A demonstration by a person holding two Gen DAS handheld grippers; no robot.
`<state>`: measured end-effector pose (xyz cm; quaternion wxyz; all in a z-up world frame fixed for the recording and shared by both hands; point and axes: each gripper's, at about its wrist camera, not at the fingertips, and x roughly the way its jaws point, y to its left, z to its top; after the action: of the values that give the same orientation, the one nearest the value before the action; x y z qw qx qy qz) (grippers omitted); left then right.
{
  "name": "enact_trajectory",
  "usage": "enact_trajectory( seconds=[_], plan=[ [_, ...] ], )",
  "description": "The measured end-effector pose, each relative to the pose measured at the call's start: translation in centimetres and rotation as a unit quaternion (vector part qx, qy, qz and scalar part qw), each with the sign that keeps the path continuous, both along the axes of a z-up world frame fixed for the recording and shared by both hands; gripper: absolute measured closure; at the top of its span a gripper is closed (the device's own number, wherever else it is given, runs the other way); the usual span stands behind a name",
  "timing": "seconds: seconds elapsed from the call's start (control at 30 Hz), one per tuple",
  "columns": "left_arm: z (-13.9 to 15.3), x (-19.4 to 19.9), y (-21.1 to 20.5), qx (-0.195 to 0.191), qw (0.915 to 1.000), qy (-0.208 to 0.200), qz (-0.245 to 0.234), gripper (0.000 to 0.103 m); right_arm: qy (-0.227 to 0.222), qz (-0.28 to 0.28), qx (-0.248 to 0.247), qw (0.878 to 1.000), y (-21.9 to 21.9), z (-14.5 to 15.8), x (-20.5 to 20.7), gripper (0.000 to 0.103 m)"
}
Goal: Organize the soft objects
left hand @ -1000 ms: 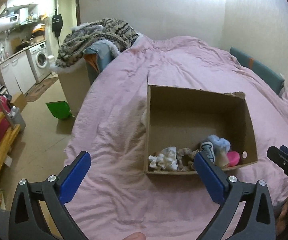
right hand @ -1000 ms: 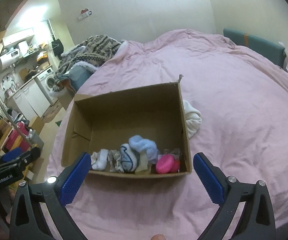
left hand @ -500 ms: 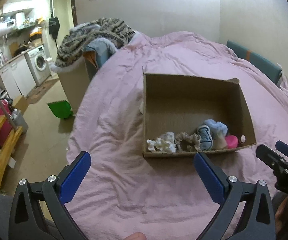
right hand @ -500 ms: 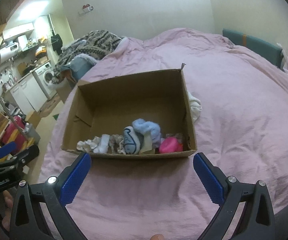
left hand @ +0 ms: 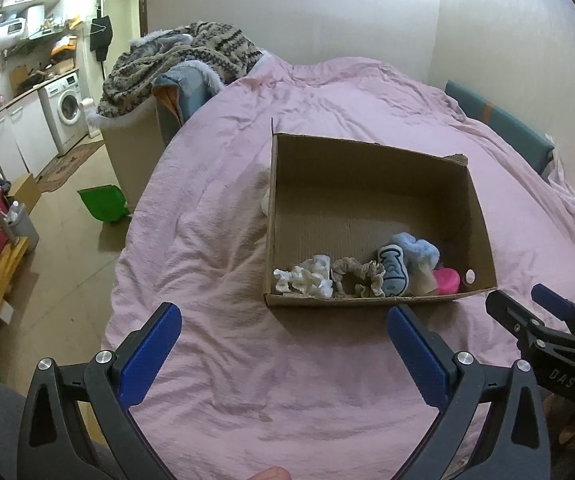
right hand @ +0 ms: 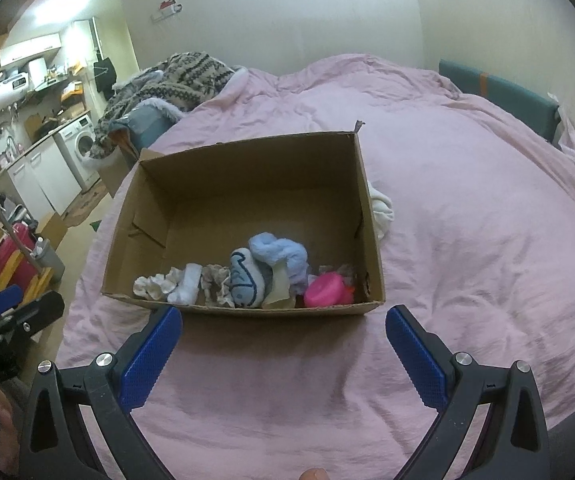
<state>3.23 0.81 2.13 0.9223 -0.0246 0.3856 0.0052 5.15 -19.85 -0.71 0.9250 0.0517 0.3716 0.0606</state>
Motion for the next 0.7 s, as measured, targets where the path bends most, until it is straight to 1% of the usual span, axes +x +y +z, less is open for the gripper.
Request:
enact_trajectory(
  seconds=[0.1,0.33,0.7],
  plan=[
    [0.19,-0.14,0.31,-0.007,1.0,-0.004,0.0,0.0,-0.001,-0.001,-0.003,1.0,-0.05,-0.07,0.05,0.0],
    [0.05,0.05,0.56,-0.018,0.9998,0.002,0.002,0.0,-0.002,-0.001,-0.009,1.0,-0.04,-0.1,0.05,0.0],
    [-0.09,0.03,0.5,-0.017,0.9998,0.003,0.002,0.0,0.0,-0.002,-0.007,1.0,-0.11,-0.12,0.19,0.0]
  ],
)
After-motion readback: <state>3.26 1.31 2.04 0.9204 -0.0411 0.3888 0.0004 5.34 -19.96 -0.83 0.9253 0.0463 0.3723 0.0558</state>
